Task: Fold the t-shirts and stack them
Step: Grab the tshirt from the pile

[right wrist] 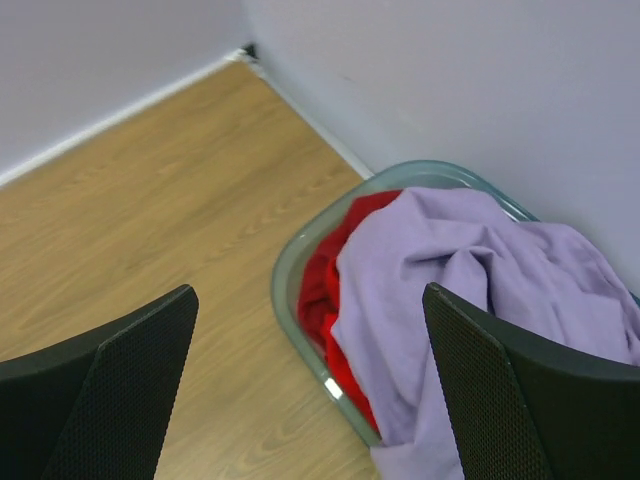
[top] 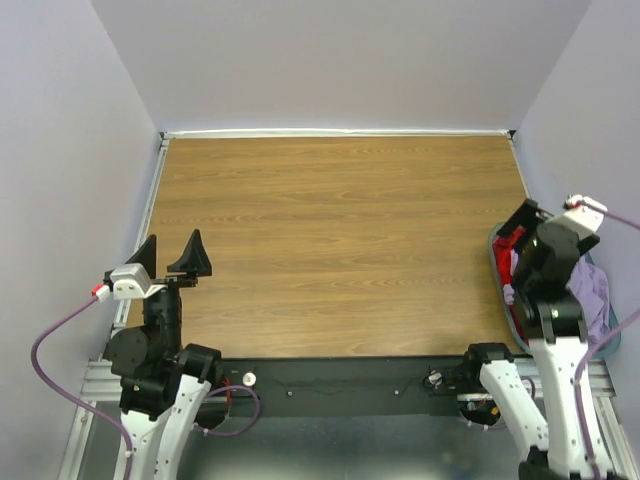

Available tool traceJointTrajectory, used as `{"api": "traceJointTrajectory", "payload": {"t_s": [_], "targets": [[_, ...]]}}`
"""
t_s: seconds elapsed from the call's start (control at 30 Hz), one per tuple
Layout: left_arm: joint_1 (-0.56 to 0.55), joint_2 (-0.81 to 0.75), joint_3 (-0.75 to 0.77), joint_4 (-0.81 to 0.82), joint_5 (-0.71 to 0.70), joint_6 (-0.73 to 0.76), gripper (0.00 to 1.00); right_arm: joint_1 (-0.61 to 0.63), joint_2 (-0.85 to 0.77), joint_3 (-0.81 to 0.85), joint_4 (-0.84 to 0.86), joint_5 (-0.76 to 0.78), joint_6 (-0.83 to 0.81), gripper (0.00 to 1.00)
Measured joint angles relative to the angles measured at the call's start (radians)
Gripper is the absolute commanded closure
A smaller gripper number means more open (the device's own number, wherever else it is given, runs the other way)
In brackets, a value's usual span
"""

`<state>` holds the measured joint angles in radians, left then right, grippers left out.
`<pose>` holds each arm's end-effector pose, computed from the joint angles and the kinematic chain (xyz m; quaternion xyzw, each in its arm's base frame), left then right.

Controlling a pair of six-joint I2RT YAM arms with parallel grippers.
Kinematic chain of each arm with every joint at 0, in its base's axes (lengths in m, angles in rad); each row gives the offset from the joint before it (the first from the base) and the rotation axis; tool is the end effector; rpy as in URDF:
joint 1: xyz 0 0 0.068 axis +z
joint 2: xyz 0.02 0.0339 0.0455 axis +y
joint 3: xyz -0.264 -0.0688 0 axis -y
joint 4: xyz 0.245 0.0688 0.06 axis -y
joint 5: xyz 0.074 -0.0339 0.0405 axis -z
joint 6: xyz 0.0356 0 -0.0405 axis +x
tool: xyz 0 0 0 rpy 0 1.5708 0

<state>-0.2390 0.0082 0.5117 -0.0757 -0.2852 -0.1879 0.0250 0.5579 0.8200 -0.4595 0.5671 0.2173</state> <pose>0.0413 0.0002 0.3313 -0.1058 0.5383 -0.1012 0.8299 0.1196 -0.0161 0.3543 0.2478 0.7220 -0.1412 0.6304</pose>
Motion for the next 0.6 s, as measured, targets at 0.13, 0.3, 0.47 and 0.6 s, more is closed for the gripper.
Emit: {"api": "traceJointTrajectory", "payload": {"t_s": [0.13, 0.3, 0.47, 0.6], "targets": [[-0.03, 0.0, -0.004, 0.001, -0.018, 0.0, 0.01, 0.0, 0.246, 0.126, -0.096, 0.137, 0.072, 0.0], [-0.063, 0.0, -0.01, 0.003, -0.026, 0.0, 0.01, -0.002, 0.518, 0.21, -0.198, 0.24, 0.191, 0.0], [-0.084, 0.0, -0.011, 0.005, -0.026, 0.0, 0.01, -0.052, 0.626, 0.211, -0.275, 0.235, 0.286, 0.0], [-0.097, 0.0, -0.014, 0.008, -0.027, 0.001, 0.01, -0.102, 0.671, 0.211, -0.296, 0.227, 0.317, 0.04]]}}
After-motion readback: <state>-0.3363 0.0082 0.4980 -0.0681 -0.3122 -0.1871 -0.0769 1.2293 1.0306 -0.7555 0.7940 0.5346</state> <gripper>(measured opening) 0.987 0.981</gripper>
